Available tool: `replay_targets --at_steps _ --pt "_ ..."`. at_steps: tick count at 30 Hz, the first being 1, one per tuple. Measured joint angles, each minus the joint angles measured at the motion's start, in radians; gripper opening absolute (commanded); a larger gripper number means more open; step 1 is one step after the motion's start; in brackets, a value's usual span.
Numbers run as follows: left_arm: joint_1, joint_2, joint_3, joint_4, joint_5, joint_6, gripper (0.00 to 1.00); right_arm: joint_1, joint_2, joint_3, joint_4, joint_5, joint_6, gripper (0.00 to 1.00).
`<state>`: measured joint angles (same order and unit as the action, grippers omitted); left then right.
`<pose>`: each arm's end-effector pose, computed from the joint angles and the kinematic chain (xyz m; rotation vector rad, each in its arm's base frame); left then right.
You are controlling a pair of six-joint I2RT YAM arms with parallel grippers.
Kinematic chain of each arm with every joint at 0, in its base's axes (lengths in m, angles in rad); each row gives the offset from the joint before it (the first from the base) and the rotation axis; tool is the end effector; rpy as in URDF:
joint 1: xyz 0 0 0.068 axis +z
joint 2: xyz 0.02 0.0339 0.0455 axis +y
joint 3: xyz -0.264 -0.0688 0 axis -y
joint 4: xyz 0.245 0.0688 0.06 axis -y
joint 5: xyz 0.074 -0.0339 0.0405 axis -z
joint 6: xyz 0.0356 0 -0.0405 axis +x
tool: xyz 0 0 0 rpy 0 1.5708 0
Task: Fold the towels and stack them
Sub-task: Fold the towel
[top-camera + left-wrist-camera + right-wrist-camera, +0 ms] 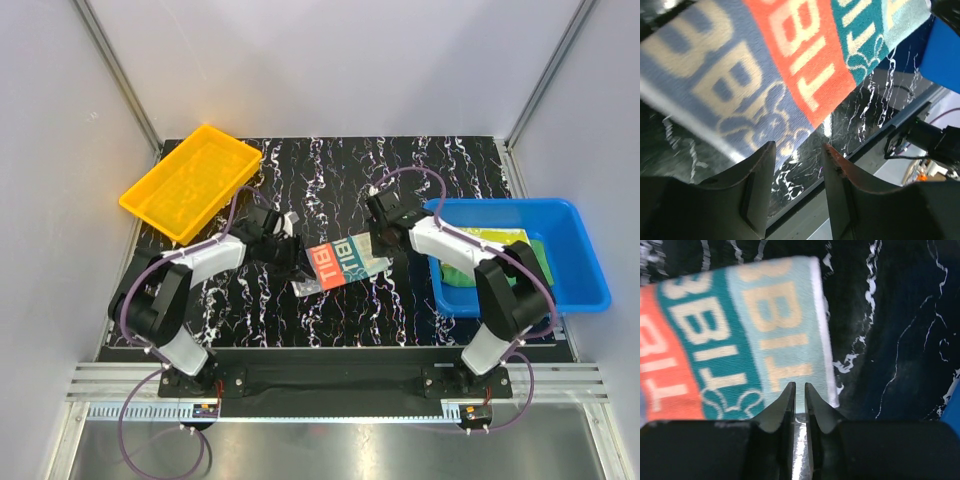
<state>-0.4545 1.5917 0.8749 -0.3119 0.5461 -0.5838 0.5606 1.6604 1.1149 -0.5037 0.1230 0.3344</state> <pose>0.2646 -0.1499 0.1723 0.0359 2.7588 -1.0481 0.2892 0.1764 0.2058 -0.2524 2.6034 0.1568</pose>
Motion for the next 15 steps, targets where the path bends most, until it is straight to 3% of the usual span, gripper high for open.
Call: replay_targets --at_steps 7,10,15 --pt "0.035 0.066 -0.014 -0.010 -0.047 -0.006 0.43 0.020 0.093 -0.031 -0.016 -0.003 0.030 0.18" --pt "0.121 0.047 -0.015 -0.052 -0.102 -0.011 0.45 0.071 0.081 -0.050 -0.009 -0.010 0.068 0.20" --pt "0.171 -0.061 0.001 -0.153 -0.245 0.010 0.46 0.104 0.013 -0.079 -0.037 -0.035 0.105 0.35"
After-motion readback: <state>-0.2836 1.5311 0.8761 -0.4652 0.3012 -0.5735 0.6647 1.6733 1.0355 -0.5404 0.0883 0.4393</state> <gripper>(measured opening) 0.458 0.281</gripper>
